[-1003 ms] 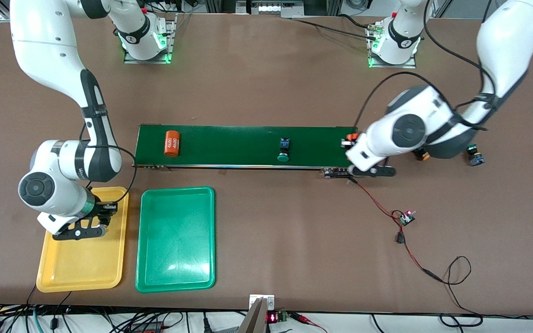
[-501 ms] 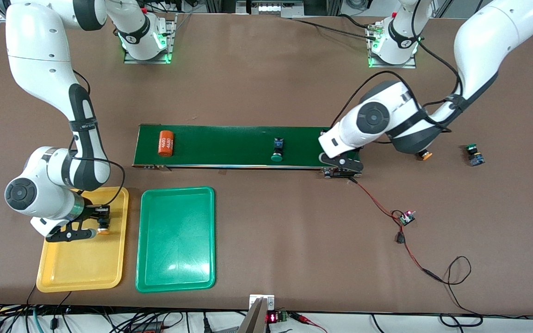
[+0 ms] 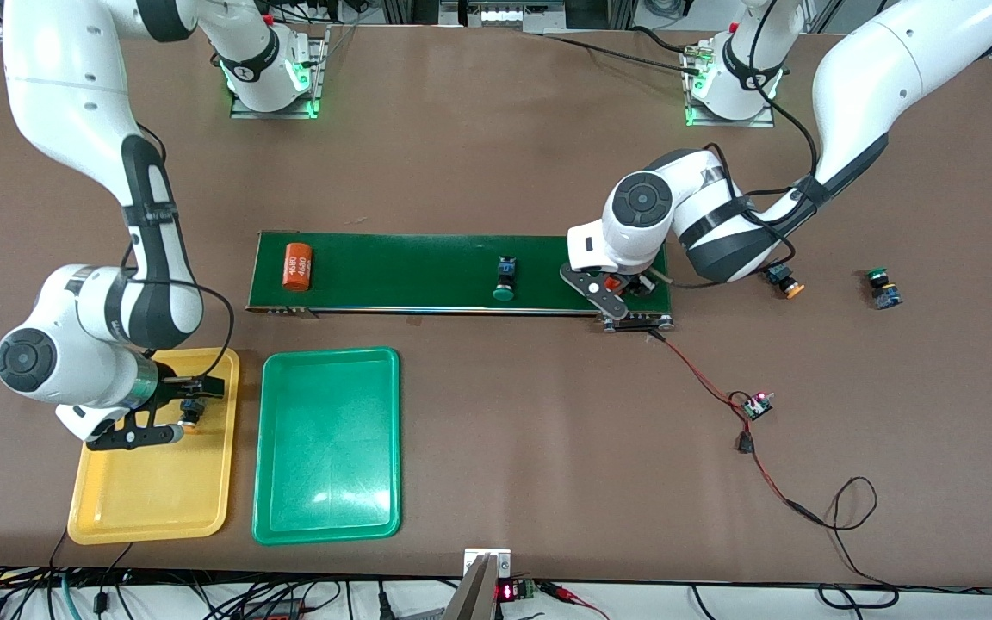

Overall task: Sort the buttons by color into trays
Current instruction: 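Drop the yellow button into the yellow tray while the left gripper places the cylinder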

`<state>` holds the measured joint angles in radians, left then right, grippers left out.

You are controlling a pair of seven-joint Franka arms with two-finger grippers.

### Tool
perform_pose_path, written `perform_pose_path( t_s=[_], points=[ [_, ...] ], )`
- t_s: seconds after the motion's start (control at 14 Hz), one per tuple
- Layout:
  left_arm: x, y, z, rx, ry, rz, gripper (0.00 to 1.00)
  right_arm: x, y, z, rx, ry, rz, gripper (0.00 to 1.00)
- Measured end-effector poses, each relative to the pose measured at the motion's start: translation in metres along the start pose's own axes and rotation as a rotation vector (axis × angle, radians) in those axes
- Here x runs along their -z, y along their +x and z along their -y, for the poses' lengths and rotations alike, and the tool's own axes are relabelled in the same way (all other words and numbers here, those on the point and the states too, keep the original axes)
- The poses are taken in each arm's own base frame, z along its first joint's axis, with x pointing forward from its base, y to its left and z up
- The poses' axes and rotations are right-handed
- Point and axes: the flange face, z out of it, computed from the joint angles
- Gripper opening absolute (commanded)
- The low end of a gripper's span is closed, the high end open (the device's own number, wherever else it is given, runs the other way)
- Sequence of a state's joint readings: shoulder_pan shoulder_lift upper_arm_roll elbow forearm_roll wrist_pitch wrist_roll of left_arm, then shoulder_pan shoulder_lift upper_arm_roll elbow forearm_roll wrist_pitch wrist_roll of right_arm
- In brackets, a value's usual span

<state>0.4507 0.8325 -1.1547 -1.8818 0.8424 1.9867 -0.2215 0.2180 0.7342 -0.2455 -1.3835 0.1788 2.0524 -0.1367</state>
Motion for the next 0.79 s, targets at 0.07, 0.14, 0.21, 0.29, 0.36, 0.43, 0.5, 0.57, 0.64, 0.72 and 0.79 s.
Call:
perform_pose_path(
  t_s=[0.07, 0.14, 0.21, 0.29, 0.36, 0.43, 0.5, 0.57, 0.64, 0.72, 0.79],
  points=[
    [-0.002, 0.001, 0.009, -0.096, -0.004, -0.027, 0.36, 0.018, -0.003, 0.015, -0.008, 0.008, 0.004, 1.00],
    [-0.005, -0.001, 0.019, -0.177, -0.008, -0.050, 0.39, 0.032, -0.007, 0.031, -0.009, 0.016, 0.020, 1.00],
    [-0.007, -0.003, 0.026, -0.229, -0.017, -0.069, 0.38, 0.043, -0.012, 0.046, -0.001, 0.023, 0.044, 1.00],
    [-0.007, -0.006, 0.028, -0.274, -0.022, -0.086, 0.35, 0.049, -0.016, 0.060, 0.015, 0.029, 0.061, 1.00],
    [-0.007, -0.009, 0.027, -0.318, -0.025, -0.101, 0.34, 0.054, -0.020, 0.077, 0.028, 0.033, 0.073, 1.00],
    [-0.007, -0.011, 0.026, -0.360, -0.026, -0.107, 0.33, 0.056, -0.024, 0.095, 0.020, 0.034, 0.091, 1.00],
    [-0.007, -0.014, 0.023, -0.390, -0.029, -0.107, 0.33, 0.058, -0.029, 0.118, -0.009, 0.031, 0.110, 1.00],
    [-0.006, -0.018, 0.020, -0.410, -0.034, -0.109, 0.33, 0.060, -0.036, 0.144, -0.041, 0.026, 0.129, 1.00],
    [-0.006, -0.022, 0.016, -0.425, -0.041, -0.110, 0.34, 0.063, -0.044, 0.174, -0.070, 0.017, 0.142, 1.00],
    [-0.006, -0.026, 0.012, -0.435, -0.046, -0.109, 0.43, 0.064, -0.053, 0.207, -0.091, 0.007, 0.152, 1.00],
    [-0.007, -0.027, 0.008, -0.443, -0.049, -0.104, 0.80, 0.066, -0.063, 0.240, -0.106, -0.004, 0.155, 1.00]
  ],
)
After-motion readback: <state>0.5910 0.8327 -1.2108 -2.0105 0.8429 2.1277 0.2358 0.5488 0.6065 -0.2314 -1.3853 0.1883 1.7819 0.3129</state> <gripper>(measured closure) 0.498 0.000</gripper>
